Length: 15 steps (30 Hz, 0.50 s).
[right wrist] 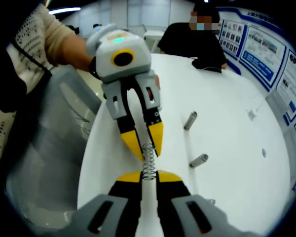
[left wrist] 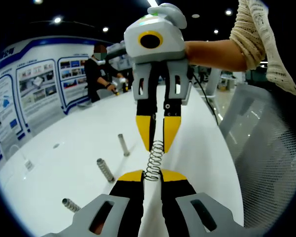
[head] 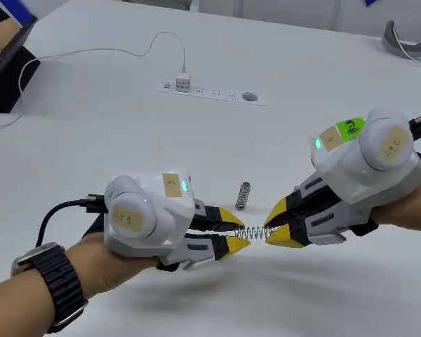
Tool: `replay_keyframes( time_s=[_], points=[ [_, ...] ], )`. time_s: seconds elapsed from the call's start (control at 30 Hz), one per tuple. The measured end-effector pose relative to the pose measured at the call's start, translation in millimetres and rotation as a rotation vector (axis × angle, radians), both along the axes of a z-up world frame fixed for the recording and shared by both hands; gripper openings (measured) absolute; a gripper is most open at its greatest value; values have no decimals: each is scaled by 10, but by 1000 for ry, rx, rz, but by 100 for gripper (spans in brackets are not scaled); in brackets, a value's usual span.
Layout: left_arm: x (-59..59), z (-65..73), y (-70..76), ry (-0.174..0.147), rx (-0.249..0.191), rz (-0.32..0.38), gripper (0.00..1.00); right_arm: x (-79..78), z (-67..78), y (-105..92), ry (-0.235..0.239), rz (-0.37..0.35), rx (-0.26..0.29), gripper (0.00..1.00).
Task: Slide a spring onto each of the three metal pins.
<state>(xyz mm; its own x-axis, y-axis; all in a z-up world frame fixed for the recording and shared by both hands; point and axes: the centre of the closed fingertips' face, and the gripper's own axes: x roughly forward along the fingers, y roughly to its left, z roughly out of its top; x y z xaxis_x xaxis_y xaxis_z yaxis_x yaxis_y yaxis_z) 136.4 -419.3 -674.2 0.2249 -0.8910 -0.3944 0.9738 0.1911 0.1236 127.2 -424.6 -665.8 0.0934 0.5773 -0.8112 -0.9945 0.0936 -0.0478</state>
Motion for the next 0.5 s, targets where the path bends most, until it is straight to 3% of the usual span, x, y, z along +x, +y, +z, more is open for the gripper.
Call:
replay_keyframes(
  time_s=[0.5],
  points=[
    [13,14,-6,-6,-4,6,11,21,303,228,-55,9,120,11]
  ],
)
